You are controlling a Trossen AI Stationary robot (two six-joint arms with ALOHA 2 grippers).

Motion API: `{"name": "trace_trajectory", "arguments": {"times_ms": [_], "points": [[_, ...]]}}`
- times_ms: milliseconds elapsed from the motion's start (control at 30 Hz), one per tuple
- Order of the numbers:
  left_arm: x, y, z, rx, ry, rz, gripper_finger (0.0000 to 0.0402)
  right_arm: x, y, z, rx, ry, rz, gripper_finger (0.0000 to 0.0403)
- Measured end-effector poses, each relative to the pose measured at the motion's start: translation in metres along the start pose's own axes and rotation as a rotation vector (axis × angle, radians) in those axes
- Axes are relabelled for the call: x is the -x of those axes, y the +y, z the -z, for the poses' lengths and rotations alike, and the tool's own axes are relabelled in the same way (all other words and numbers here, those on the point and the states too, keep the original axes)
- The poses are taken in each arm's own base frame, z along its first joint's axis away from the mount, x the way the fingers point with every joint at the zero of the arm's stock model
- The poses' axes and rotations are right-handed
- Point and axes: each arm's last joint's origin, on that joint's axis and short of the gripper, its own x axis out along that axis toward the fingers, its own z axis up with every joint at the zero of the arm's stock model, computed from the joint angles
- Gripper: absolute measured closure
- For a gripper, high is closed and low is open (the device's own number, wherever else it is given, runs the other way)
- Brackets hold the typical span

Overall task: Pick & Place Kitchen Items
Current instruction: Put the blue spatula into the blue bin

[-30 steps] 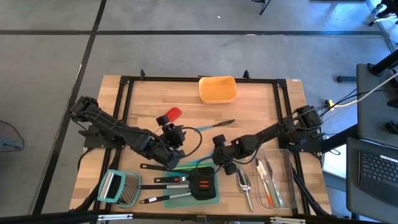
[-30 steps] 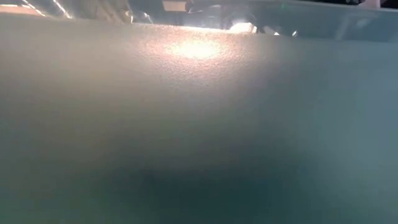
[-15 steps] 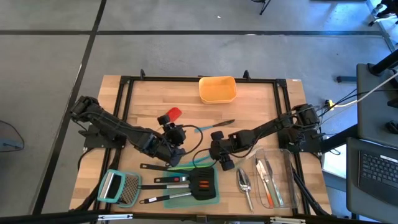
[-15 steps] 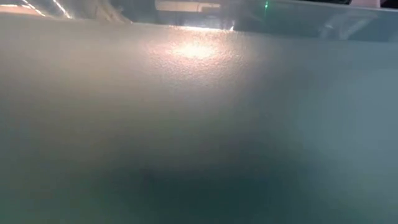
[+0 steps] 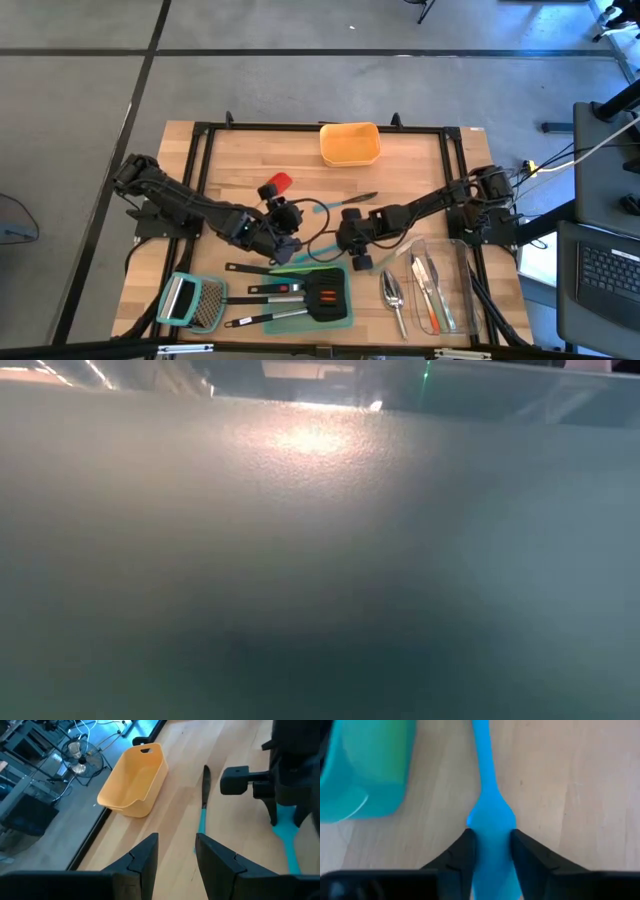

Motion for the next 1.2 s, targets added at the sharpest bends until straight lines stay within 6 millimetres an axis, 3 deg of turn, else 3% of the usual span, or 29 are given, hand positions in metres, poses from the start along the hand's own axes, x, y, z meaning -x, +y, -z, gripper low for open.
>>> {"name": "trace_trajectory", "arguments": {"times_ms": [133, 333, 633, 967, 1200], "points": [[-0.003, 0.002, -0.001, 0.004, 0.008, 0.0, 0.0276, 0.0, -0.001, 0.001, -0.042, 0.001, -0.002, 0.032], [-0.01, 0.005, -0.003, -0.024, 0.042, 0.062, 0.0276, 0.0, -0.003, 0.001, -0.086, -0.002, -0.037, 0.0327], [-0.039, 0.015, -0.006, -0.153, 0.14, 0.418, 0.0276, 0.0, -0.016, 0.001, -0.206, -0.01, -0.167, 0.0327], [-0.093, 0.027, 0.035, -0.084, 0.223, 0.734, 0.0277, -0.001, -0.035, 0.002, -0.382, -0.022, -0.192, 0.0331], [-0.109, 0.032, 0.051, -0.091, 0.19, 0.769, 0.0277, -0.001, -0.048, 0.001, -0.495, -0.053, -0.262, 0.0332]]}}
